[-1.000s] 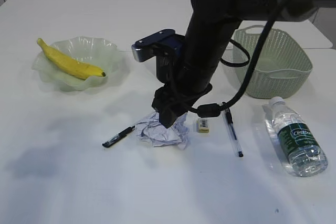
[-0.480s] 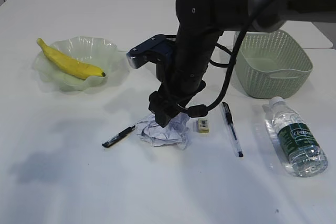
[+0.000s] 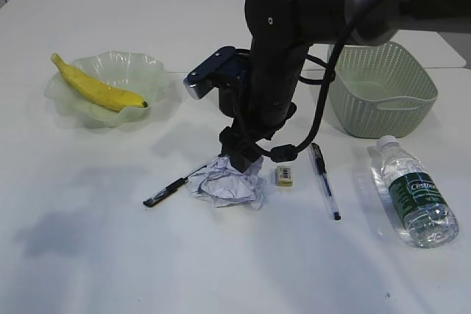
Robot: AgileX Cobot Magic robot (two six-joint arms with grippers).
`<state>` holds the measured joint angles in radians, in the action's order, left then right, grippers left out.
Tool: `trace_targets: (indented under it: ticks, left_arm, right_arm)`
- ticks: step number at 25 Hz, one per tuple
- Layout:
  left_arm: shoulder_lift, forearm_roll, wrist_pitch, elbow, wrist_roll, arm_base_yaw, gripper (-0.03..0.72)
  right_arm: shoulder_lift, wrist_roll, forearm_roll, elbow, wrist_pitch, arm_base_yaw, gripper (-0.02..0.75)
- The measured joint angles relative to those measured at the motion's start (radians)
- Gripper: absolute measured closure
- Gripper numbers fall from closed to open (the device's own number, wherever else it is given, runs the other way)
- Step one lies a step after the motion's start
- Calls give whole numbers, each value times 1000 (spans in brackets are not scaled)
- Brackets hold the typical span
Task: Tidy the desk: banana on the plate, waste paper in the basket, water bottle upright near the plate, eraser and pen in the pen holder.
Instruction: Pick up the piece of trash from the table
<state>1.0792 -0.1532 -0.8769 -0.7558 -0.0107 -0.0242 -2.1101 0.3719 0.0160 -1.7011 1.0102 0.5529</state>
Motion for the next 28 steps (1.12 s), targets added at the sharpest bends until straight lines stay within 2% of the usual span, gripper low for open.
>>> trace_targets:
  ticks: [6,24,28]
  left_arm:
    - [0,1,2,0,0,0,222]
    - [0,1,3,0,2,0,228]
    - [0,1,3,0,2,0,230]
  right_arm:
    - [0,0,2,-53,3,0,147]
    - [-97,19,-65,-57,25,0,147]
    - [-105,19,-67,-57,25,0,171]
